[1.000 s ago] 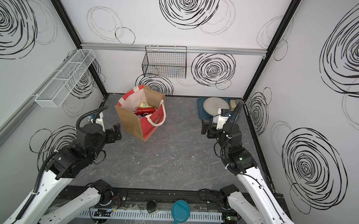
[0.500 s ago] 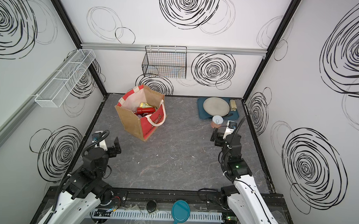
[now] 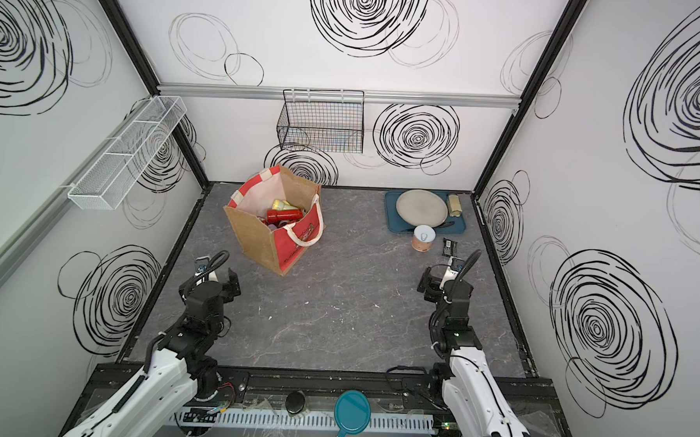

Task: Put the flashlights into the tote bags
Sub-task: Reset both arms

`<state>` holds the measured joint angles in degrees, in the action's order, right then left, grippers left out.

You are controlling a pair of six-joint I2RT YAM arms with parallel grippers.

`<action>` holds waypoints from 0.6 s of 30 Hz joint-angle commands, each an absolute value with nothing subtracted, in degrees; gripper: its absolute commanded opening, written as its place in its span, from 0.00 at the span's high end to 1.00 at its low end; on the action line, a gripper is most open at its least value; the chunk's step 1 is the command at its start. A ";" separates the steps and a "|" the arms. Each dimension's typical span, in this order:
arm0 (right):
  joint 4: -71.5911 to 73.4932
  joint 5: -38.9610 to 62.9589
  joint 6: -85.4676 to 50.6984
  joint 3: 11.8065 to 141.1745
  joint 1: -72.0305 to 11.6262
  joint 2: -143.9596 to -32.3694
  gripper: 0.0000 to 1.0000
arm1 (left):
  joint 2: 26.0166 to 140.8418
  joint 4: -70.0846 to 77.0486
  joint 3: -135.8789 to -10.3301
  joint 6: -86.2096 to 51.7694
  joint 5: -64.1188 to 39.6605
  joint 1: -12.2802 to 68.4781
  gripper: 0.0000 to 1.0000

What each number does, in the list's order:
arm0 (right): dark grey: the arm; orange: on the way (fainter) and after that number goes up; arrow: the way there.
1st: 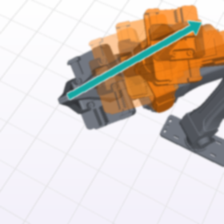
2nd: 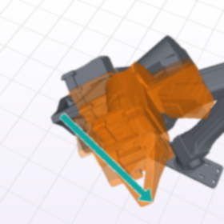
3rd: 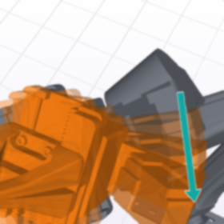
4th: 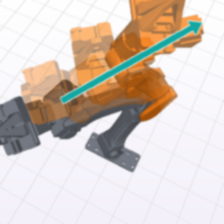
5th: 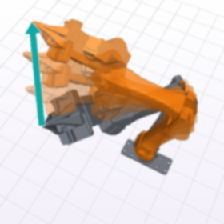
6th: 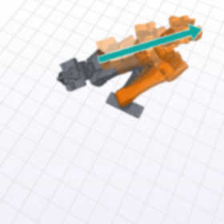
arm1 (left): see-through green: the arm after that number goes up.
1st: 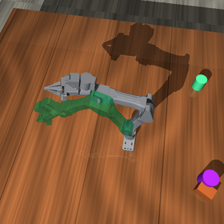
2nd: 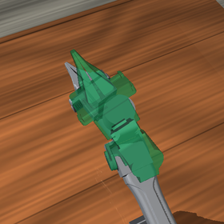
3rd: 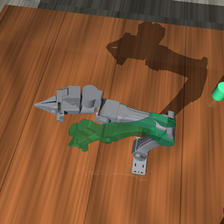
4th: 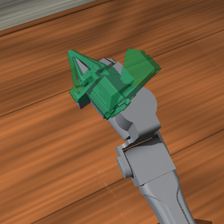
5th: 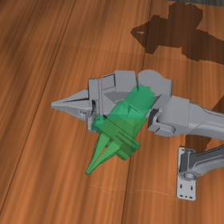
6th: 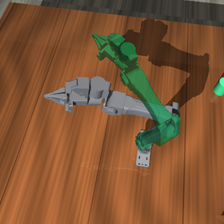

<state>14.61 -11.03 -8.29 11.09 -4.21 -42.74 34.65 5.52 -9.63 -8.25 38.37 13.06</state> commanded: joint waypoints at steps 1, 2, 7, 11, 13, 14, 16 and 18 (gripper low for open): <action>21.14 -11.80 -7.36 10.30 -3.87 -44.89 0.00 | 38.05 19.17 -8.35 -7.05 37.44 10.33 0.01; 21.54 -12.19 -7.62 10.33 -3.89 -45.82 0.00 | 39.69 21.22 -8.05 -7.35 38.00 9.48 0.01; 25.93 -13.38 -8.07 10.37 -3.87 -51.85 0.00 | 49.56 34.22 -6.80 -7.67 34.73 6.18 0.01; 31.66 -12.61 -6.22 12.26 -3.78 -58.60 0.00 | 58.47 43.86 -8.50 -4.36 31.86 6.02 0.01; 34.65 -12.57 -5.43 13.24 -3.63 -61.97 0.00 | 62.08 48.94 -9.01 -3.77 30.51 5.43 0.01; 36.29 -12.68 -5.29 13.76 -3.45 -63.73 0.00 | 63.84 50.93 -9.38 -3.77 29.94 5.06 0.01; 39.35 -12.81 -5.19 14.43 -3.08 -66.44 0.00 | 66.96 54.95 -9.93 -3.68 28.80 4.51 0.01; 42.60 -11.82 -5.60 14.68 -2.37 -68.68 0.00 | 69.77 58.87 -10.45 -3.69 27.62 4.14 0.01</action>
<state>34.04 -12.05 -6.37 12.78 -3.22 -66.89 67.35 45.98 -8.43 -5.17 30.48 4.93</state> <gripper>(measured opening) 0.999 0.991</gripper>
